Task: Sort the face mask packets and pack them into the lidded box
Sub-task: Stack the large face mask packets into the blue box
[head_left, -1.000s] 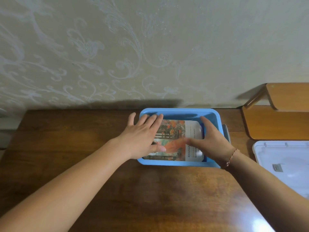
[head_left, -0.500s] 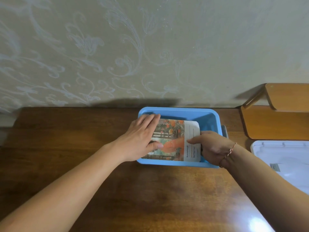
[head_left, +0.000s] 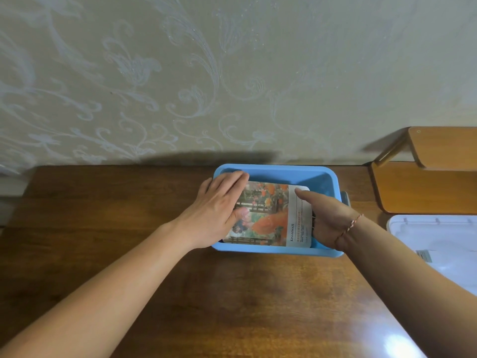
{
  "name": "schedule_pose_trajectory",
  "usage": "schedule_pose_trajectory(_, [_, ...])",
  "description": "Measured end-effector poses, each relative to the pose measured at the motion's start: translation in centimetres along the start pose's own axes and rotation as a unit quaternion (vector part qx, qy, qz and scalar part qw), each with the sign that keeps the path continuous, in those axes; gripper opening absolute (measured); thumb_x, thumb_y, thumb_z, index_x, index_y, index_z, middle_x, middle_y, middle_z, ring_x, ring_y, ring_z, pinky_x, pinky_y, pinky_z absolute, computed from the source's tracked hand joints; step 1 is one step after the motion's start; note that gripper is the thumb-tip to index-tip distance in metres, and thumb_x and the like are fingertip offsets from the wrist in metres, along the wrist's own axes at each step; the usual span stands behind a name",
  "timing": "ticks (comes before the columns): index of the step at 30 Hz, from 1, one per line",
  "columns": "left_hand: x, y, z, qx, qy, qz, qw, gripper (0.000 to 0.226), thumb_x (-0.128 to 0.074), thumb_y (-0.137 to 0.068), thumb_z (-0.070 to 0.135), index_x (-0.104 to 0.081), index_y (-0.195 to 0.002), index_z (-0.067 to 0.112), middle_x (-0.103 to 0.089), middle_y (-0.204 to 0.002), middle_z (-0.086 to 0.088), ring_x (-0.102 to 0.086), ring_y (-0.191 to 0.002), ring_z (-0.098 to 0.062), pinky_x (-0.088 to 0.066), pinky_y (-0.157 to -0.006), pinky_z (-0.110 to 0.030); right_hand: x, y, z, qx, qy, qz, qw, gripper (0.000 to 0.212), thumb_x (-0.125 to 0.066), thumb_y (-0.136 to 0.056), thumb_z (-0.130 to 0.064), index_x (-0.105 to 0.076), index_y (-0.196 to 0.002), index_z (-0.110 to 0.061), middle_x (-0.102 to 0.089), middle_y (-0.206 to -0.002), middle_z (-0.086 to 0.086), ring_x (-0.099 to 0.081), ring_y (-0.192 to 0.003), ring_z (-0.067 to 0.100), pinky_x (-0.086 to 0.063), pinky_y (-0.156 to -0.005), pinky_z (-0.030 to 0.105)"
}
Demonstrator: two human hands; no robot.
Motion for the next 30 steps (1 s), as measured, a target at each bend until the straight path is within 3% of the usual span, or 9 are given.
schedule_pose_trajectory(5, [1.5, 1.0, -0.4, -0.029, 0.003, 0.159, 0.987, 0.052, -0.050, -0.098, 0.019, -0.038, -0.147, 0.008, -0.037, -0.153, -0.006, -0.024, -0.146, -0.021, -0.023, -0.118, -0.050, -0.2, -0.2, -0.4, 0.030, 0.066, -0.007, 0.997, 0.036, -0.054, -0.096, -0.037, -0.058, -0.121, -0.012, -0.068, -0.115, 0.017, -0.064, -0.105, 0.038, -0.046, -0.097, 0.054])
schedule_pose_trajectory(9, [1.5, 1.9, 0.4, -0.079, -0.053, 0.157, 0.983, 0.049, -0.055, -0.097, 0.023, -0.047, -0.144, 0.011, -0.039, -0.154, -0.003, -0.030, -0.145, -0.019, -0.018, -0.118, -0.055, 0.2, 0.5, -1.6, 0.111, 0.154, 0.014, 0.982, 0.047, -0.059, -0.094, -0.024, -0.039, -0.136, -0.014, -0.065, -0.102, 0.007, -0.065, -0.091, 0.023, -0.051, -0.073, 0.037])
schedule_pose_trajectory(11, [1.3, 2.0, 0.5, -0.083, -0.099, 0.127, 0.983, 0.055, -0.057, -0.095, 0.030, -0.045, -0.145, 0.014, -0.037, -0.156, -0.002, -0.031, -0.145, -0.019, -0.016, -0.116, -0.060, 0.2, 1.3, -2.3, 0.146, 0.231, 0.017, 0.962, 0.067, -0.060, -0.094, -0.020, -0.021, -0.148, -0.023, -0.059, -0.097, -0.002, -0.062, -0.085, 0.015, -0.050, -0.065, 0.029])
schedule_pose_trajectory(13, [1.0, 2.0, 0.4, -0.064, -0.120, 0.078, 0.988, 0.064, -0.059, -0.093, 0.035, -0.037, -0.150, 0.016, -0.029, -0.159, -0.002, -0.026, -0.147, -0.019, -0.010, -0.116, -0.062, -0.1, 1.8, -2.5, 0.160, 0.288, 0.004, 0.944, 0.081, -0.062, -0.092, -0.017, -0.010, -0.152, -0.032, -0.058, -0.108, 0.002, -0.063, -0.090, 0.017, -0.057, -0.071, 0.037])
schedule_pose_trajectory(15, [0.6, 1.8, 0.0, -0.036, -0.125, 0.024, 0.991, 0.072, -0.056, -0.095, 0.040, -0.021, -0.155, 0.020, -0.013, -0.164, 0.001, -0.011, -0.151, -0.015, 0.004, -0.116, -0.060, -0.7, 1.9, -2.7, 0.169, 0.334, -0.007, 0.927, 0.082, -0.064, -0.090, -0.016, -0.013, -0.150, -0.037, -0.056, -0.121, 0.007, -0.063, -0.099, 0.022, -0.057, -0.084, 0.047])
schedule_pose_trajectory(18, [0.3, 1.3, 0.0, 0.004, -0.148, -0.044, 0.988, 0.086, -0.060, -0.093, 0.041, -0.006, -0.156, 0.021, 0.000, -0.165, 0.001, -0.002, -0.151, -0.012, 0.014, -0.114, -0.055, -1.1, 1.8, -2.6, 0.180, 0.376, -0.010, 0.909, 0.077, -0.066, -0.089, -0.021, -0.019, -0.147, -0.041, -0.052, -0.124, 0.005, -0.062, -0.102, 0.022, -0.057, -0.085, 0.047])
schedule_pose_trajectory(24, [0.4, -0.7, 0.8, 0.022, -0.187, -0.086, 0.978, 0.105, -0.077, -0.082, 0.031, -0.003, -0.155, 0.017, -0.025, -0.159, -0.004, -0.038, -0.138, -0.019, -0.005, -0.116, -0.057, -1.6, 0.5, -2.4, 0.172, 0.375, -0.009, 0.911, 0.072, -0.061, -0.092, -0.028, -0.015, -0.147, -0.043, -0.045, -0.129, 0.006, -0.062, -0.098, 0.021, -0.058, -0.084, 0.046])
schedule_pose_trajectory(30, [0.5, -0.5, 1.0, 0.043, -0.194, -0.170, 0.965, 0.107, -0.074, -0.084, 0.025, 0.006, -0.155, 0.018, -0.010, -0.160, -0.008, -0.023, -0.144, -0.025, -0.009, -0.115, -0.060, -1.5, 0.0, -1.1, 0.121, 0.326, -0.060, 0.936, 0.073, -0.059, -0.094, -0.026, -0.011, -0.145, -0.050, -0.049, -0.128, 0.007, -0.064, -0.100, 0.025, -0.058, -0.082, 0.046])
Point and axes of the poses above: each hand's wrist, its own y-axis away from the middle knuckle, its own x-axis out of the back of the hand, z = x × y, the point moved 8 cm from there along -y, towards the middle knuckle
